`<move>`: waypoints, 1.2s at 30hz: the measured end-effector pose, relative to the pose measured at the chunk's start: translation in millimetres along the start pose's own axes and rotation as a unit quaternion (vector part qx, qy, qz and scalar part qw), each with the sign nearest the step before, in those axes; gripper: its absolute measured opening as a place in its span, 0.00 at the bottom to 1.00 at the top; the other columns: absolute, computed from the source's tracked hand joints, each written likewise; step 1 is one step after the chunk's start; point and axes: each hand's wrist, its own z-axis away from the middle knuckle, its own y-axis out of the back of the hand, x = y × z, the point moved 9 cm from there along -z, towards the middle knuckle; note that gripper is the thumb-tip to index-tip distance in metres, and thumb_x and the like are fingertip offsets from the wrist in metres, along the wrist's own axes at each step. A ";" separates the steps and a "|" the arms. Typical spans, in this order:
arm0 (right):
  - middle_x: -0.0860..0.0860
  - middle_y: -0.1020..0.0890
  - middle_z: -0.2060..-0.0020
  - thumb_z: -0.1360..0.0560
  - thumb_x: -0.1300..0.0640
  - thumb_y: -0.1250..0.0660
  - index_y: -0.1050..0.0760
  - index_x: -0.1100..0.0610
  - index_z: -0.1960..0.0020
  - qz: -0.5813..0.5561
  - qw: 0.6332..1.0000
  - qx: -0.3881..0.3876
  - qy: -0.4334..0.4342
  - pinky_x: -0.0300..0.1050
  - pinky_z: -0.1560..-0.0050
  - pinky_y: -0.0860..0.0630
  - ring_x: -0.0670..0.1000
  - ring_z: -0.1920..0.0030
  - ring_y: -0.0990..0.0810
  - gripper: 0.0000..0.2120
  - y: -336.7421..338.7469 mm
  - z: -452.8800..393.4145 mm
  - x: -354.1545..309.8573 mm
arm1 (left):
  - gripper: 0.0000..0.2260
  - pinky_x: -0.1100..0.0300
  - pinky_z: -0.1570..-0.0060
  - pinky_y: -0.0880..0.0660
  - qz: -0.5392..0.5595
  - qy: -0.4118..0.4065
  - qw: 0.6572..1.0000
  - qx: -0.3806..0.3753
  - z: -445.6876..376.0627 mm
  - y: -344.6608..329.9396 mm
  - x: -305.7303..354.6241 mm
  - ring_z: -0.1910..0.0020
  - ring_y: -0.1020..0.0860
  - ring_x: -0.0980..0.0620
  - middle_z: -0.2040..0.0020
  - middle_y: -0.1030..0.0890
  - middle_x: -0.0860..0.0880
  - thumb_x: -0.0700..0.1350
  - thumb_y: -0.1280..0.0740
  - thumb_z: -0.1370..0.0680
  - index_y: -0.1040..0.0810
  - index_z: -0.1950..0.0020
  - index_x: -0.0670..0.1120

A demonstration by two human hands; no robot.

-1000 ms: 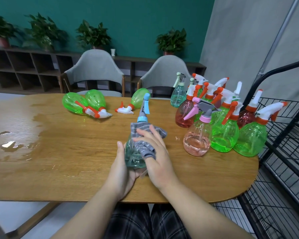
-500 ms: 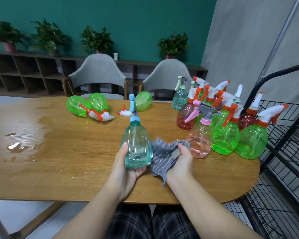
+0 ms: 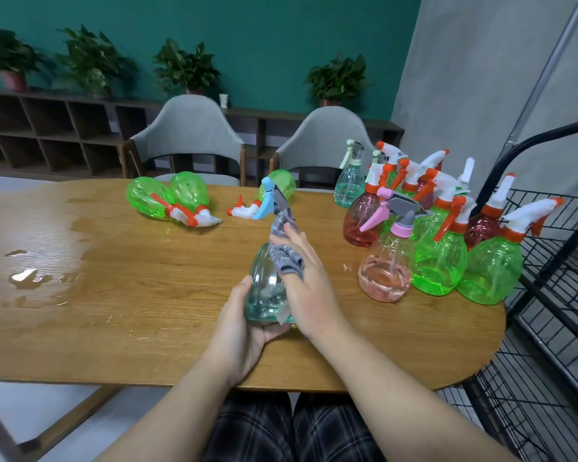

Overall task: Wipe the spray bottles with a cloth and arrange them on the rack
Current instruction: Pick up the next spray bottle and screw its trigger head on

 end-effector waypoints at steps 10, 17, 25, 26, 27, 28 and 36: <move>0.40 0.21 0.42 0.38 0.54 0.46 0.21 0.52 0.53 0.031 0.988 -0.033 0.144 0.55 0.26 0.51 0.40 0.28 0.39 0.20 -11.7 28.4 -14.5 | 0.27 0.55 0.56 0.19 0.047 0.003 0.999 0.009 -1.7 1.2 -4.1 0.43 0.18 0.47 0.40 0.18 0.42 0.61 0.53 0.18 0.24 0.35 0.46; 0.47 0.17 0.60 0.38 0.54 0.43 0.19 0.56 0.62 0.016 0.979 -0.046 0.197 0.47 0.26 0.47 0.44 0.40 0.24 0.15 -12.9 44.9 -26.6 | 0.32 0.55 0.52 0.18 0.042 0.020 0.999 -0.010 2.5 -0.9 -3.4 0.43 0.18 0.45 0.40 0.19 0.39 0.65 0.47 0.23 0.26 0.33 0.41; 0.57 0.18 0.68 0.21 0.55 0.43 0.24 0.61 0.62 -0.591 0.739 0.205 -0.251 0.52 0.50 0.25 0.57 0.61 0.19 0.16 28.7 29.8 34.9 | 0.27 0.60 0.63 0.20 0.072 -0.033 0.997 0.009 -0.6 9.4 3.0 0.54 0.18 0.49 0.44 0.19 0.42 0.61 0.33 0.26 0.26 0.34 0.46; 0.57 0.17 0.66 0.21 0.54 0.41 0.23 0.60 0.59 -0.591 0.731 0.213 -0.267 0.52 0.51 0.24 0.57 0.60 0.19 0.14 30.4 27.3 36.1 | 0.26 0.61 0.64 0.20 0.072 -0.030 0.997 -0.003 -0.4 7.3 2.3 0.56 0.18 0.51 0.45 0.18 0.43 0.62 0.35 0.25 0.25 0.35 0.46; 0.56 0.16 0.64 0.22 0.54 0.39 0.23 0.60 0.57 -0.578 0.740 0.211 -0.272 0.52 0.51 0.24 0.57 0.60 0.19 0.12 31.3 24.2 34.2 | 0.26 0.61 0.65 0.20 0.071 -0.029 0.997 -0.006 -0.4 7.7 1.5 0.56 0.18 0.51 0.46 0.17 0.44 0.62 0.36 0.26 0.25 0.35 0.46; 0.56 0.16 0.61 0.23 0.55 0.38 0.23 0.61 0.56 -0.559 0.759 0.201 -0.266 0.53 0.51 0.23 0.56 0.60 0.18 0.10 31.5 20.1 30.3 | 0.26 0.60 0.65 0.20 0.067 -0.026 0.997 -0.010 0.3 5.9 1.7 0.56 0.18 0.51 0.47 0.17 0.44 0.62 0.37 0.25 0.24 0.35 0.46; 0.45 0.28 0.32 0.24 0.52 0.41 0.30 0.49 0.31 -0.116 0.989 0.044 -0.083 0.41 0.29 0.38 0.41 0.31 0.32 0.21 8.1 -2.6 -9.7 | 0.27 0.51 0.59 0.19 0.019 -0.012 1.000 0.001 0.1 1.5 -2.1 0.50 0.18 0.47 0.44 0.18 0.40 0.61 0.39 0.23 0.25 0.34 0.42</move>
